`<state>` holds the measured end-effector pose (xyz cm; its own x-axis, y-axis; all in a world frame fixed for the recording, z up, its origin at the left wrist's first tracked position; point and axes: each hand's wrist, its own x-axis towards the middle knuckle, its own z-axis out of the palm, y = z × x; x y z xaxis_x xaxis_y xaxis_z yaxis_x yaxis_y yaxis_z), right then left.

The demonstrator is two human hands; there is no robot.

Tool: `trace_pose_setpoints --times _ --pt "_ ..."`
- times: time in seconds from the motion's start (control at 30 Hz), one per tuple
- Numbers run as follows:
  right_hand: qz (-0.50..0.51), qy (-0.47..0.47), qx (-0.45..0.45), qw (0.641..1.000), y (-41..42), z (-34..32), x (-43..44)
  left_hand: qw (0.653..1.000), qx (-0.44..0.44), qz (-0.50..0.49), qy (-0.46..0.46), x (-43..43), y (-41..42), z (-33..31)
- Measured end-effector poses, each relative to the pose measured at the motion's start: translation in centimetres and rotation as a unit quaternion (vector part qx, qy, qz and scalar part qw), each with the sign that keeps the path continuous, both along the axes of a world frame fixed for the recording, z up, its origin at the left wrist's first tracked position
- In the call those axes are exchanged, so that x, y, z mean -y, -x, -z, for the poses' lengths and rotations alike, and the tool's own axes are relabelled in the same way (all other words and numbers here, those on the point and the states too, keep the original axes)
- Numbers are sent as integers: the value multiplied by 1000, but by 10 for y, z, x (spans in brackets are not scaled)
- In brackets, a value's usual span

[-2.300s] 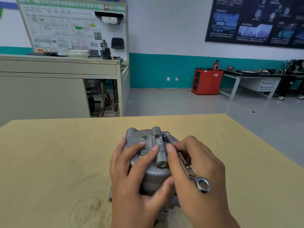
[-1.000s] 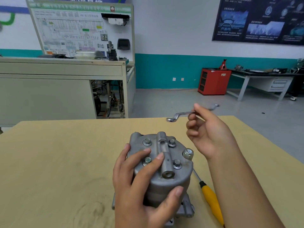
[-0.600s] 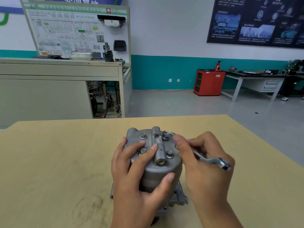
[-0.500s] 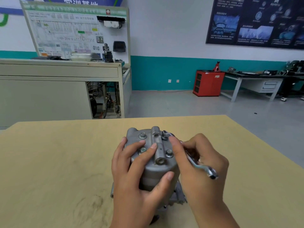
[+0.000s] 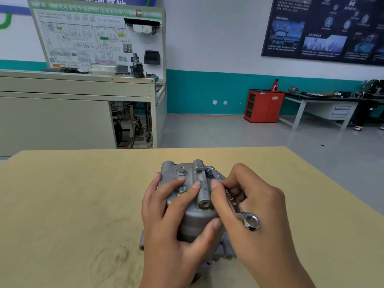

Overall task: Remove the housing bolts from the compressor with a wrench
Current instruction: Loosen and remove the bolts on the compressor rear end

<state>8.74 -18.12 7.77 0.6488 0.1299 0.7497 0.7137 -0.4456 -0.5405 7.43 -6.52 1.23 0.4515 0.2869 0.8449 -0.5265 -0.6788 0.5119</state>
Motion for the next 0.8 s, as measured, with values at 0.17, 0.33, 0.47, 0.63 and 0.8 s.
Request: trace_pose_setpoints --times 0.17,0.33,0.47,0.63,0.8 --pt "-85 -151 -136 975 -11 5 15 1000 -10 0 3 1 0 -1" --pt "-200 -251 -306 896 -47 5 44 1000 -4 -11 2 3 0 1" --pt "-257 -334 -415 806 -82 9 44 1000 12 -22 -15 3 -2 0" --pt "-201 -335 -469 792 -115 8 12 999 27 -30 -21 2 -4 -1" --pt "-228 -208 -477 823 -132 -9 -25 998 34 -41 -32 0 -6 0"
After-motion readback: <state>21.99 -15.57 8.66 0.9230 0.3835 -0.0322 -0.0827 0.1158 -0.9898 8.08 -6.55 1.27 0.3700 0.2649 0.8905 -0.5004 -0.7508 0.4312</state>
